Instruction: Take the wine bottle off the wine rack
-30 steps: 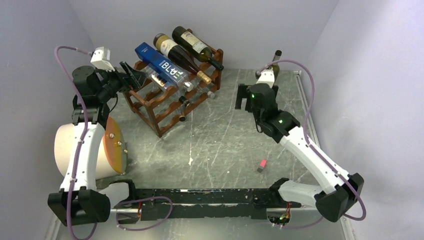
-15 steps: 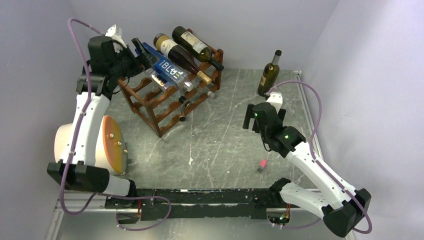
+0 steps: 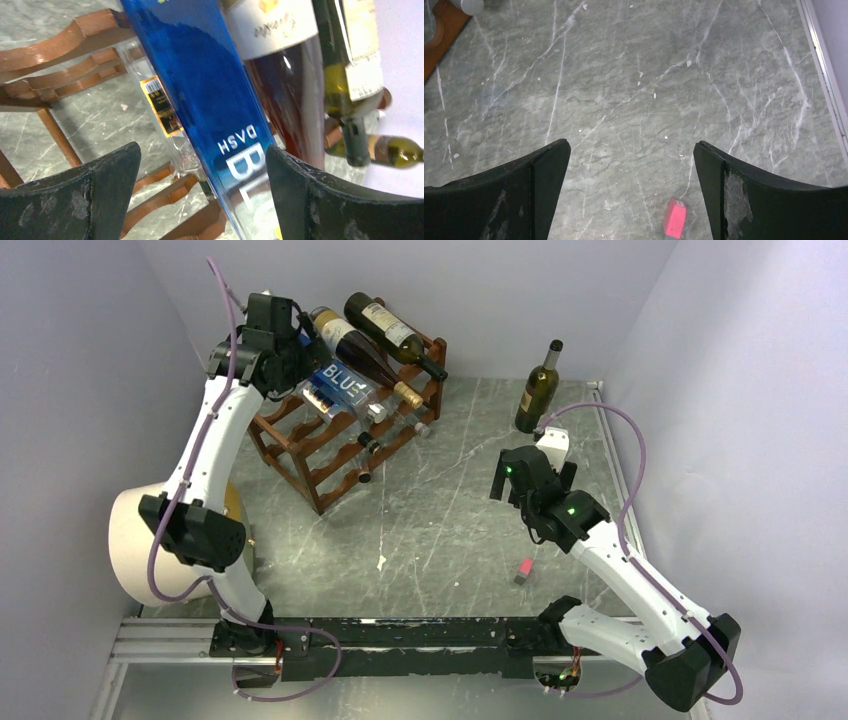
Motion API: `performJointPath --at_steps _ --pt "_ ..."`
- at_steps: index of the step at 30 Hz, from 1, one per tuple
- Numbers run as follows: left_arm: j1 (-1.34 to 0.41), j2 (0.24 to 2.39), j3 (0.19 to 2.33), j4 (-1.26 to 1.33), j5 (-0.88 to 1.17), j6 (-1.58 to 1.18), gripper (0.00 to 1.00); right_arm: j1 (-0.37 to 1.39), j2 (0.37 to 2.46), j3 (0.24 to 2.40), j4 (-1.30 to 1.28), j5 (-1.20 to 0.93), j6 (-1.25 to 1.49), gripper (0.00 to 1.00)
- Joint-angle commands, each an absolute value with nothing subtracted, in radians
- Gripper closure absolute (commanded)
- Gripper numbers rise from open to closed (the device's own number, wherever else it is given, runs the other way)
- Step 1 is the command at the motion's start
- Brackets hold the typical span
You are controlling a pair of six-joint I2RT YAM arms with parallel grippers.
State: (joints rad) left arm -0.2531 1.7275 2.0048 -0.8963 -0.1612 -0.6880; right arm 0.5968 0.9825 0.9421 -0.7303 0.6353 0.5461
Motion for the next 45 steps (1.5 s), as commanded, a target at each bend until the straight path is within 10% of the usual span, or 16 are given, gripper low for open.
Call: performJointPath --at_steps 1,29,45 --pt "-0.259 1.772 2.093 -0.949 -0.302 -0.761 0.02 0.598 0.972 0.946 -0.711 0.662 0.541 0.0" --pt "-0.299 1.96 2.244 -0.933 -0.389 -0.918 0.02 0.597 1.01 0.946 -0.71 0.678 0.523 0.0" --pt "-0.31 1.994 2.244 -0.938 -0.395 -0.925 0.27 0.598 1.035 0.953 -0.715 0.682 0.522 0.0"
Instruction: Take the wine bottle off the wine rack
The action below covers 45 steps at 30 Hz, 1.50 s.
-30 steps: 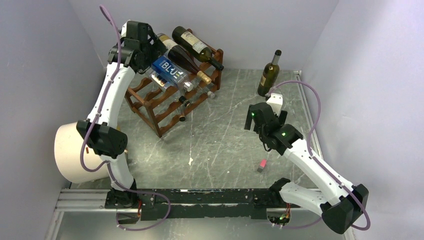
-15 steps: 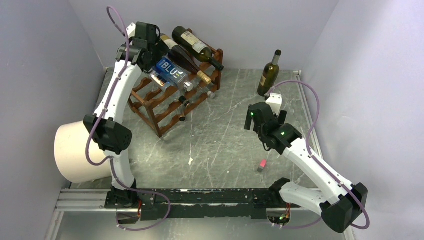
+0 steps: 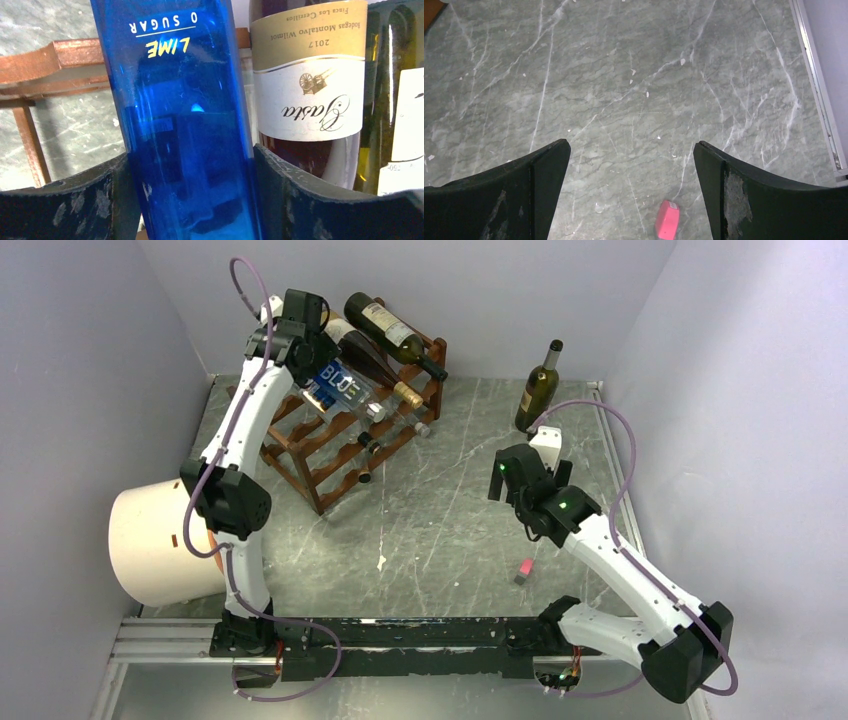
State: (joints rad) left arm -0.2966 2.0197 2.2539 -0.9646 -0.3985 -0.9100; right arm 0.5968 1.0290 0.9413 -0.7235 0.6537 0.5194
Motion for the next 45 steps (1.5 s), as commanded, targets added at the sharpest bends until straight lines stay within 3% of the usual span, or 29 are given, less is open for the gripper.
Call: performJointPath --at_steps 1,6,18,22,30,38,41,45 --pt "-0.31 1.978 2.233 -0.929 -0.394 -0.925 0.31 0.599 1.035 0.953 -0.715 0.682 0.52 0.0" --pt "-0.308 1.872 2.161 -0.878 -0.405 -0.944 0.54 0.6 1.031 0.949 -0.708 0.679 0.516 0.0" --pt "-0.275 1.583 1.943 -0.722 -0.316 -0.928 0.92 0.613 1.032 0.961 -0.716 0.589 0.414 0.0" --pt "-0.238 1.454 1.815 -0.613 -0.184 -0.899 0.93 0.616 0.961 0.928 -0.651 0.437 0.331 0.0" --pt "-0.202 1.335 1.676 -0.419 0.347 -0.76 0.93 0.615 0.83 0.908 -0.536 0.276 0.255 0.0" --pt "-0.205 1.257 1.483 -0.123 0.78 -0.879 0.93 0.62 0.821 0.985 -0.303 -0.081 0.12 0.0" --pt "-0.213 1.283 1.513 -0.192 0.843 -0.824 0.93 0.639 0.907 1.1 -0.288 -0.228 0.066 0.0" --pt "-0.261 1.322 1.608 -0.444 0.741 -0.652 0.93 0.716 0.963 1.197 -0.254 -0.284 -0.03 0.0"
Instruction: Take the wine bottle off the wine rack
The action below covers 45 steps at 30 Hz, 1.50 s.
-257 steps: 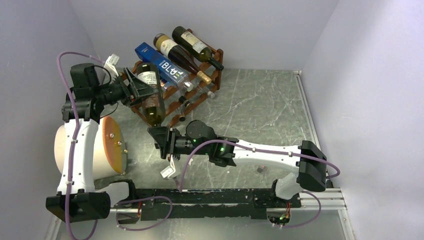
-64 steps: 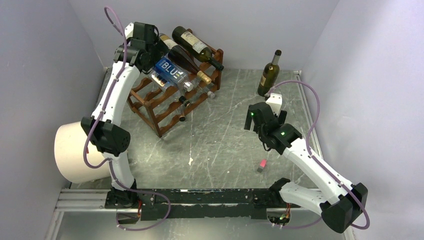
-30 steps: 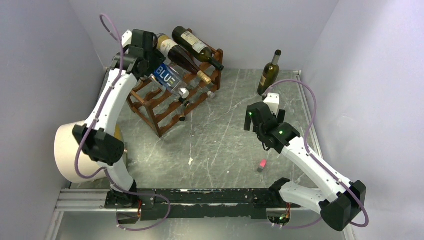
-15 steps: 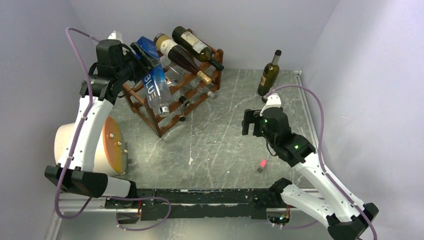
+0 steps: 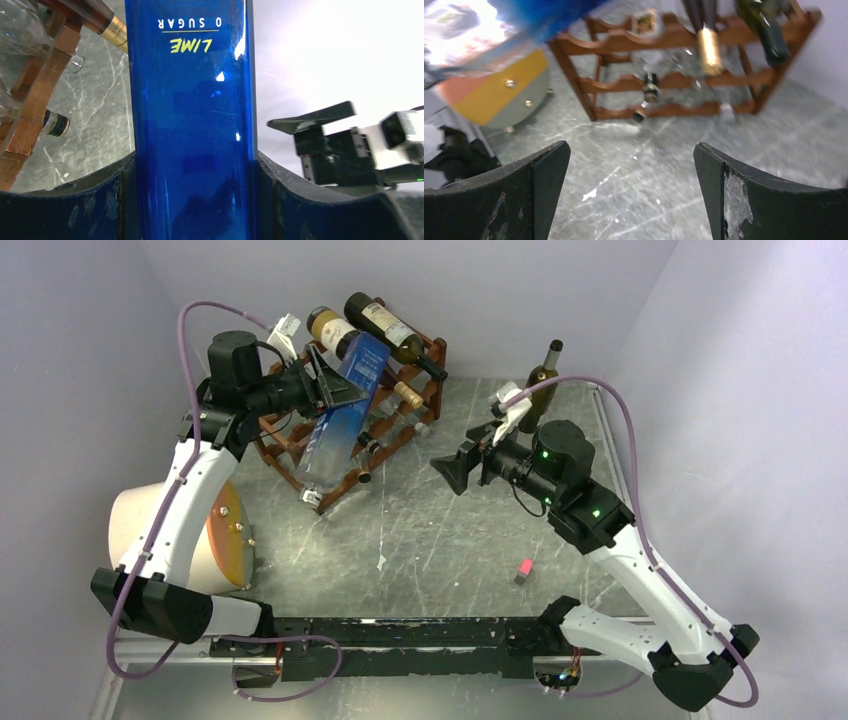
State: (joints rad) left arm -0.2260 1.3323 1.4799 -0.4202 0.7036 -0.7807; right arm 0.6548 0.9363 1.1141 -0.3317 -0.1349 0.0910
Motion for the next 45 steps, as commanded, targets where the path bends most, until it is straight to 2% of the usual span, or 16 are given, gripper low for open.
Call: performJointPath --at_steps 1,7,13,16,22,29,39,45 --pt "-0.274 1.32 1.61 -0.474 0.708 -0.624 0.93 0.739 0.974 1.214 -0.244 -0.292 -0.057 0.0" --pt "-0.328 1.293 1.553 -0.525 0.624 -0.549 0.93 0.962 1.096 1.346 -0.319 -0.215 -0.271 0.0" --pt "-0.37 1.268 1.467 -0.55 0.599 -0.528 0.93 1.372 1.166 1.321 -0.314 0.174 -0.668 0.0" --pt "-0.388 1.261 1.458 -0.643 0.543 -0.484 0.93 1.482 1.175 1.285 -0.275 0.242 -0.831 0.0" --pt "-0.416 1.19 1.35 -0.703 0.538 -0.47 0.93 1.499 1.288 1.368 -0.413 0.208 -0.958 0.0" --pt "-0.427 1.128 1.207 -0.699 0.534 -0.481 0.93 1.501 1.391 1.4 -0.404 0.185 -1.079 0.0" --pt "-0.432 1.135 1.191 -0.753 0.517 -0.438 0.93 1.488 1.578 1.557 -0.532 0.07 -1.104 0.07" --pt "-0.434 1.127 1.183 -0.753 0.547 -0.443 0.93 1.451 1.608 1.539 -0.48 0.047 -1.123 0.1"
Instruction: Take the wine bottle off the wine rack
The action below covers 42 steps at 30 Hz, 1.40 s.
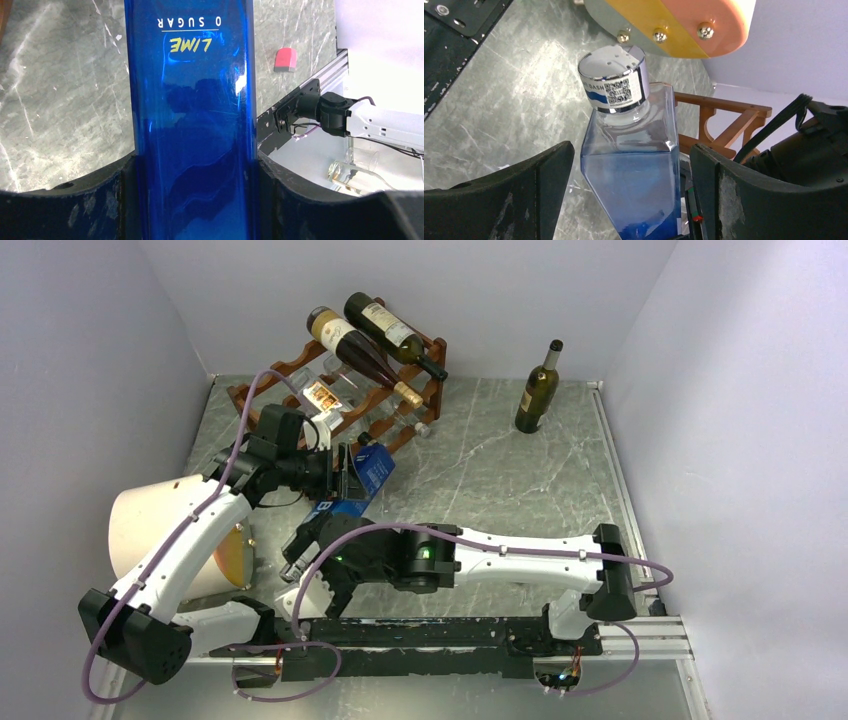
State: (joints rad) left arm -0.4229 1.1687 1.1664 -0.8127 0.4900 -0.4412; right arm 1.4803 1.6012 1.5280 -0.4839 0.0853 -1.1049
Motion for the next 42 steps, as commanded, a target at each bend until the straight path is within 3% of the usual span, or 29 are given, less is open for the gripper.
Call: performJointPath --at_steps 1,4,15,19,21,22,23,25,26,27,33,42 --pt "-0.434 1.124 1.186 -0.757 0.547 -0.442 0.93 1.438 1.612 1.538 -0.477 0.039 -1.12 0.11" --pt "-0.434 1.119 1.201 -0.783 0.53 -0.433 0.93 1.407 1.603 1.494 -0.432 0.041 -1.121 0.17" --pt "-0.44 1.119 1.189 -0.793 0.536 -0.444 0.93 1.387 1.62 1.457 -0.343 0.004 -1.153 0.2" --pt "-0.442 1.118 1.187 -0.803 0.534 -0.44 0.89 1.387 1.616 1.429 -0.295 0.0 -1.142 0.29" --pt "-0.442 1.119 1.183 -0.798 0.54 -0.441 0.83 1.387 1.608 1.404 -0.262 -0.003 -1.142 0.38" --pt "-0.442 1.12 1.181 -0.796 0.544 -0.441 0.76 1.387 1.605 1.399 -0.252 -0.006 -1.143 0.48" --pt "-0.443 1.122 1.181 -0.795 0.546 -0.44 0.62 1.387 1.602 1.401 -0.254 -0.012 -1.138 0.62" --pt "-0.443 1.123 1.183 -0.794 0.544 -0.435 0.26 1.383 1.604 1.427 -0.298 -0.024 -1.119 0.85" --pt "-0.445 1.119 1.182 -0.791 0.538 -0.434 0.14 1.376 1.601 1.44 -0.32 -0.032 -1.104 0.96" --pt "-0.444 1.112 1.178 -0.782 0.536 -0.433 0.03 1.372 1.594 1.443 -0.334 -0.038 -1.093 1.0" --pt "-0.445 1.111 1.203 -0.783 0.454 -0.433 0.01 1.367 1.472 1.309 -0.259 -0.057 -1.017 1.0" --pt "-0.445 0.966 1.243 -0.721 0.096 -0.453 0.01 1.357 1.263 1.074 -0.151 0.081 -0.697 1.0"
